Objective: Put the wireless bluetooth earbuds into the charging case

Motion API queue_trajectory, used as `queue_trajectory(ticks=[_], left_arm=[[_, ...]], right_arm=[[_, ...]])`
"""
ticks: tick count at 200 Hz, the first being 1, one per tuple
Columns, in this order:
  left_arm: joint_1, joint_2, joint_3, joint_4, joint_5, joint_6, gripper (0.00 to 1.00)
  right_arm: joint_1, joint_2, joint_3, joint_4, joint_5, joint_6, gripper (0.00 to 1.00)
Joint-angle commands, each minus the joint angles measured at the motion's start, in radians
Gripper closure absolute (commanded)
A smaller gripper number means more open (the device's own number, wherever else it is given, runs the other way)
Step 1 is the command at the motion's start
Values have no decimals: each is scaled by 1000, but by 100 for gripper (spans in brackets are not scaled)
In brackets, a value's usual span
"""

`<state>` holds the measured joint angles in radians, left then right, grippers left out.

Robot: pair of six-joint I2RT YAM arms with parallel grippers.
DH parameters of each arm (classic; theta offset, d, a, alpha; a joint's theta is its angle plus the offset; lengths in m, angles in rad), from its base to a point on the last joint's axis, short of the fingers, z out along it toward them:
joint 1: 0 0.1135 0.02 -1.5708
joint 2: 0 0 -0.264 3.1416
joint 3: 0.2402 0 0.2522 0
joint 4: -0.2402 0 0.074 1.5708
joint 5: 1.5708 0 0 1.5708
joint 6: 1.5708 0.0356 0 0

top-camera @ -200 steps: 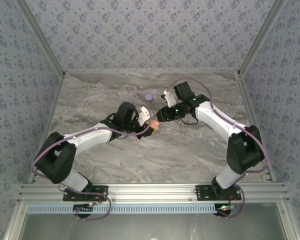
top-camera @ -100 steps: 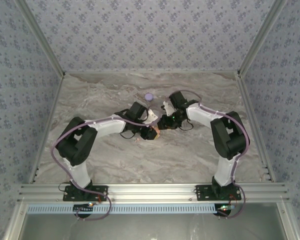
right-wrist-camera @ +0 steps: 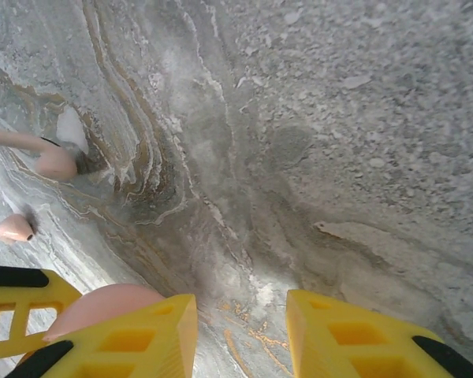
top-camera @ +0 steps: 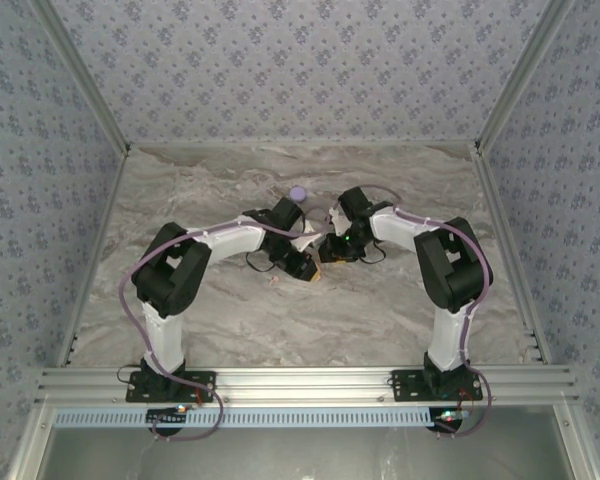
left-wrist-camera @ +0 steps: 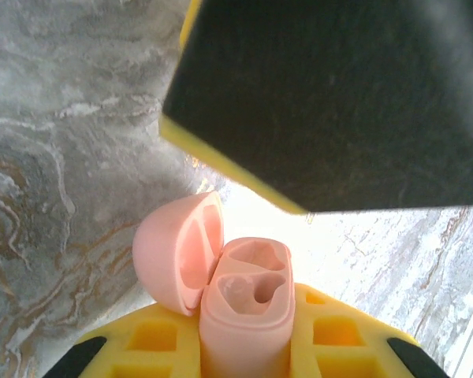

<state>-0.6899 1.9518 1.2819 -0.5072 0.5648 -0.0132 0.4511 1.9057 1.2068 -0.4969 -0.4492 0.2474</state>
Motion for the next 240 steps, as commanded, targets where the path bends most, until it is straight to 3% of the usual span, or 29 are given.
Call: queue_trajectory(ticks=[1, 59, 116, 178, 240], left_arm=[[-5, -23, 31, -72, 30, -11, 90], [65, -248, -62, 89, 13, -76, 91], [192, -507, -261, 272, -111, -195, 92], [251, -696, -387, 301, -296, -212, 90], [251, -757, -436, 305, -369, -193, 90]], right_arm=[[-7, -4, -6, -21, 5, 13, 64], [-11, -38, 8, 20, -61, 10, 62], [62, 62, 154, -24, -82, -1, 59], [167, 163, 306, -84, 43, 133, 54], [244, 207, 381, -145, 173, 248, 54]])
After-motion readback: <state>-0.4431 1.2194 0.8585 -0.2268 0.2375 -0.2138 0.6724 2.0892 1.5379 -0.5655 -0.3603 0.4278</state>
